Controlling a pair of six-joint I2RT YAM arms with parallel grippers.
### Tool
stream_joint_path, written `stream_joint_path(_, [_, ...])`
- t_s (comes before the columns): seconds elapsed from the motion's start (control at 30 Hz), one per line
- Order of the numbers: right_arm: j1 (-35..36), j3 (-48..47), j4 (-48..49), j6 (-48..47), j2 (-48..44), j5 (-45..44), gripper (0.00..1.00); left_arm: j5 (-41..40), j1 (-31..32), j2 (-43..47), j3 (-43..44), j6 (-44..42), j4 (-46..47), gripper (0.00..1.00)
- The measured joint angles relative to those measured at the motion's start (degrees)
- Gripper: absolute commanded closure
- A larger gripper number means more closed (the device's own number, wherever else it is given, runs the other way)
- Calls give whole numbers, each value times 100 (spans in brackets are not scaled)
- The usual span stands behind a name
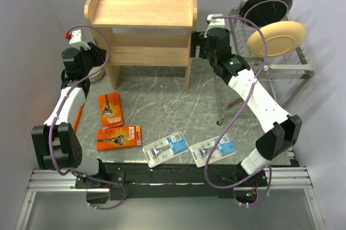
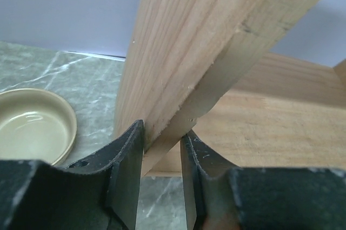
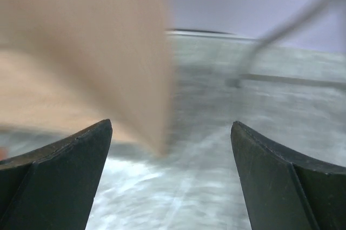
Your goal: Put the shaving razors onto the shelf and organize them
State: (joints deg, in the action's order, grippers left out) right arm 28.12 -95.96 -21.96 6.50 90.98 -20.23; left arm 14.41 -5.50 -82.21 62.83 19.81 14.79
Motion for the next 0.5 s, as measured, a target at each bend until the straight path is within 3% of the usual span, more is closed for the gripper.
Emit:
stream_joint_path(0.03, [26, 28, 24, 44, -28, 210, 2, 68, -24, -72, 83, 4, -15, 50])
stream_joint_path(0.1, [210, 68, 122, 70, -70, 564, 2, 313, -13, -96, 131, 66, -63, 36])
stream_joint_path(0.13, [321, 92, 140, 72, -111, 732, 2, 352, -4, -68, 131, 76, -81, 1])
stream_joint_path(0.27, [544, 332, 127, 50, -446, 1137, 1, 586, 133, 398, 24, 223, -494, 1])
stream_joint_path(0.5, [485, 1416, -24, -216, -1790, 1740, 0, 835, 157, 2396, -520, 662, -1714, 1])
